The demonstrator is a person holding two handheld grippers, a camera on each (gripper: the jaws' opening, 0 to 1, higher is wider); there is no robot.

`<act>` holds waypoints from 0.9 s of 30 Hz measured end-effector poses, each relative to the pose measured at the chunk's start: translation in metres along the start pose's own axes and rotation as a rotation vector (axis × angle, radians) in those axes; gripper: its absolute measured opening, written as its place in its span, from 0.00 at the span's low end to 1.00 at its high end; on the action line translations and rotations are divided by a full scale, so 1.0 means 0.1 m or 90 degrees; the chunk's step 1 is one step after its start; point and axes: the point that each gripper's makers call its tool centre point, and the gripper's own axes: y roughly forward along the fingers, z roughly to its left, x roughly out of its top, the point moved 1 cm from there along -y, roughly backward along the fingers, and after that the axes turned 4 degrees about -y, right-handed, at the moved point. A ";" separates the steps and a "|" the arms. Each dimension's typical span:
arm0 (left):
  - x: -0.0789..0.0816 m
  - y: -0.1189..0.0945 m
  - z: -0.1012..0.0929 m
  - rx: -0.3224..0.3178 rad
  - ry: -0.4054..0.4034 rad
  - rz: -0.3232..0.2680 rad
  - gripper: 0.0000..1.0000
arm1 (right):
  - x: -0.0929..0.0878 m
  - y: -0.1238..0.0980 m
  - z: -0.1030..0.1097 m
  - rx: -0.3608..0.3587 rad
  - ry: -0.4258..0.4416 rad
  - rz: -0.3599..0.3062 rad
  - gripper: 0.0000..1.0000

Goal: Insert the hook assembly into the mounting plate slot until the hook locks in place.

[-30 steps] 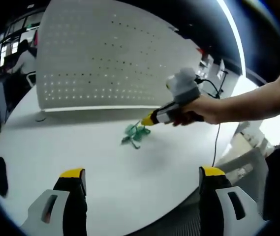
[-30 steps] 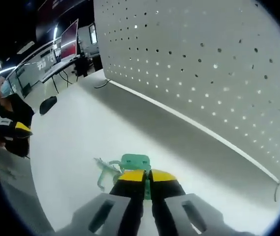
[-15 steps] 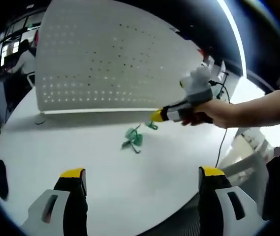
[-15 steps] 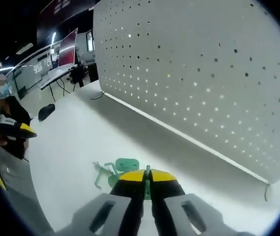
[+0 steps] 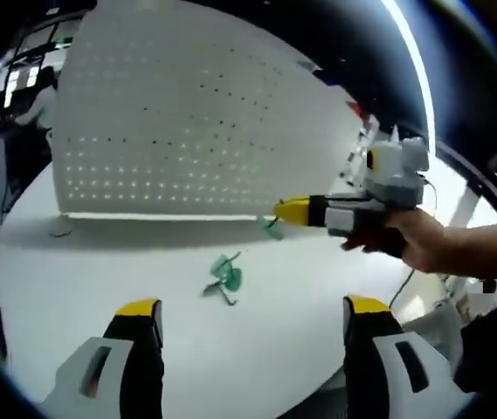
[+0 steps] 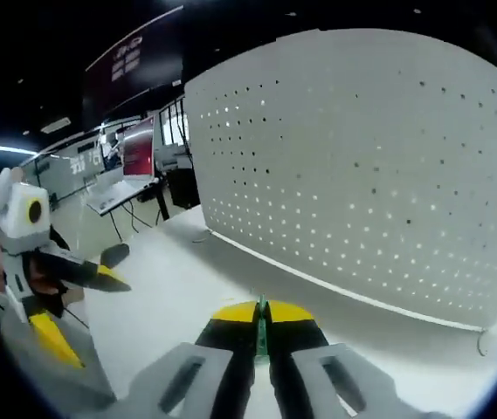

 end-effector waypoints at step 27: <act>0.29 0.08 -0.41 -0.061 -0.044 -0.013 0.36 | 0.33 -0.54 0.80 0.093 0.130 -0.181 0.00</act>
